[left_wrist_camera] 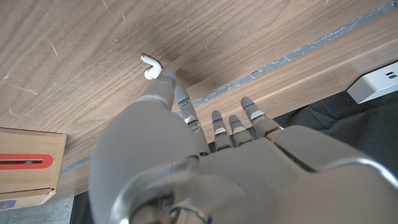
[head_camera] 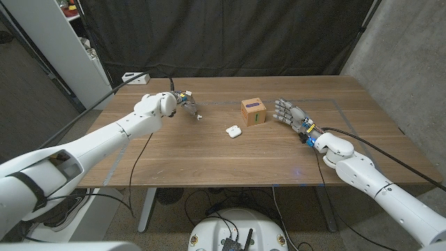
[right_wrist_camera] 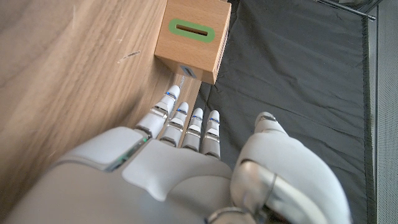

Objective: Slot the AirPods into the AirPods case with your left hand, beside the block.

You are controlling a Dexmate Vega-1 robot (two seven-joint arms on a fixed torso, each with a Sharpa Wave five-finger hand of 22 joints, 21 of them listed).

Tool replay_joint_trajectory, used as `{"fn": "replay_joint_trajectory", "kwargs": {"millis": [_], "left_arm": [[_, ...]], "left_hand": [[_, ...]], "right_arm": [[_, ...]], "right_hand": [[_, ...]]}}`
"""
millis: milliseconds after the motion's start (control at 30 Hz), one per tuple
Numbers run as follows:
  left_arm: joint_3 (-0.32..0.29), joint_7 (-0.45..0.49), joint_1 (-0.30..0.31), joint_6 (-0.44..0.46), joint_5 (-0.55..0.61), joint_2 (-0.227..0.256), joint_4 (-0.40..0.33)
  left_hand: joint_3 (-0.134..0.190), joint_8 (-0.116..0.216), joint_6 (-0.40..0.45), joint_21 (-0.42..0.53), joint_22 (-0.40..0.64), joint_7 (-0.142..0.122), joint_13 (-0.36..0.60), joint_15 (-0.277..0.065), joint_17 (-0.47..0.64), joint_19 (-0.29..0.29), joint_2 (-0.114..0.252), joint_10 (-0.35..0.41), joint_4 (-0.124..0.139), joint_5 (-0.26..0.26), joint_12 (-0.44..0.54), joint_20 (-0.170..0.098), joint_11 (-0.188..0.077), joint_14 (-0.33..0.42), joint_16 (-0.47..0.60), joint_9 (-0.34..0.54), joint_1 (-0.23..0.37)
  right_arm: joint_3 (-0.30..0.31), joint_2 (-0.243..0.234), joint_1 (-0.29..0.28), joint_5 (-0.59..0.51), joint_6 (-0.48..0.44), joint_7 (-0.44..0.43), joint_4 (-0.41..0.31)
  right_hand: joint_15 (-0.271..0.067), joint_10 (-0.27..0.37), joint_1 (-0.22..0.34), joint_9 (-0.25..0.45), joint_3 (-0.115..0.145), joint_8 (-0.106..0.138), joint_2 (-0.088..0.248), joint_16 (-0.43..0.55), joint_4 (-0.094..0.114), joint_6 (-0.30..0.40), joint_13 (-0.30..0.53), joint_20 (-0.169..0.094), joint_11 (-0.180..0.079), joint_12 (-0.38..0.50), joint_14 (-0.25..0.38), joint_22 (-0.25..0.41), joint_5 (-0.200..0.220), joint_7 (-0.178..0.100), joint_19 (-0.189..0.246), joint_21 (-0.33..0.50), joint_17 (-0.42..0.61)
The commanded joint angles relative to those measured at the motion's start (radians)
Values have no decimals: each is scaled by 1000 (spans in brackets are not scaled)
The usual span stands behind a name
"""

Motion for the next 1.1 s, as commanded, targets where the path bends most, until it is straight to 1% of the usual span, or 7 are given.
{"fn": "replay_joint_trajectory", "kwargs": {"millis": [33, 133, 167, 400, 500, 700, 1100], "left_arm": [[6, 25, -3, -38, -18, -22, 41], [7, 22, -4, -37, -21, -24, 40], [7, 21, -4, -39, -22, -23, 39], [10, 21, -4, -41, -25, -27, 42], [10, 27, -4, -41, -26, -31, 47], [13, 39, -4, -42, -26, -37, 56], [31, 29, -23, -68, -27, -49, 88]], "left_hand": [[-7, 7, 6, 6, 5, 4, 1, -5, 2, 11, 3, 15, 0, -1, 6, 1, -1, 8, 2, 7, 11], [-9, 6, 3, 6, 5, -1, 1, -5, 2, 13, 4, 16, 0, -1, 6, 2, -3, 9, 1, 10, 11], [-12, 7, 6, 6, 5, -4, 1, -10, 2, 14, 3, 17, 0, -2, 7, -3, -5, 10, 1, 12, 11], [-28, 5, -2, 4, 6, -4, 0, -5, 3, 13, 7, 15, 2, -2, 4, 2, -1, 11, -2, 29, 17], [-29, 6, -2, 4, 6, -2, -1, -6, 3, 14, 8, 17, 2, -2, 5, 3, -1, 12, -2, 31, 18], [-32, 1, -13, 4, 6, -10, -1, -8, 3, 15, 12, 17, 2, -2, 4, 2, -2, 13, -2, 35, 21], [-36, 0, -15, 5, 7, -14, -1, -7, 2, 19, 17, 17, 3, -2, 4, 3, -3, 15, -3, 41, 23]], "right_arm": [[1, 3, -4, 2, 4, -2, 2], [1, 2, -8, 2, 7, 0, 0], [3, 2, -11, 4, 6, -3, -2], [11, -6, -28, 11, 3, -13, -17], [11, -7, -30, 12, 1, -12, -19], [9, -6, -34, 13, 0, -15, -21], [13, -3, -49, 16, 6, -27, -26]], "right_hand": [[-58, 9, -11, 5, -6, 3, -1, 6, 1, 7, 1, 7, -2, 6, 9, 3, -1, 0, 3, 5, 2], [-57, 10, -14, 5, -6, 3, -1, 5, 1, 7, 1, 8, 3, 6, 10, 3, 0, 0, 3, 5, 2], [-56, 10, -14, 5, -6, 3, -1, 5, 1, 7, 1, 8, 4, 6, 10, 3, 0, 0, 3, 5, 1], [-55, 11, -17, 4, -6, 3, -1, 4, 0, 7, 1, 9, 3, 7, 10, 3, 1, -1, 2, 5, 0], [-55, 11, -18, 4, -6, 3, -1, 4, 0, 7, 2, 9, 3, 6, 12, 3, 1, -2, 2, 5, 0], [-55, 12, -21, 4, -6, 3, -1, 4, 0, 8, 2, 9, 6, 7, 13, 3, 1, -1, 1, 5, -1], [-54, 14, -28, 4, -7, 2, -2, 2, -1, 6, 2, 11, 6, 7, 15, 3, 2, -4, 0, 5, -2]]}}
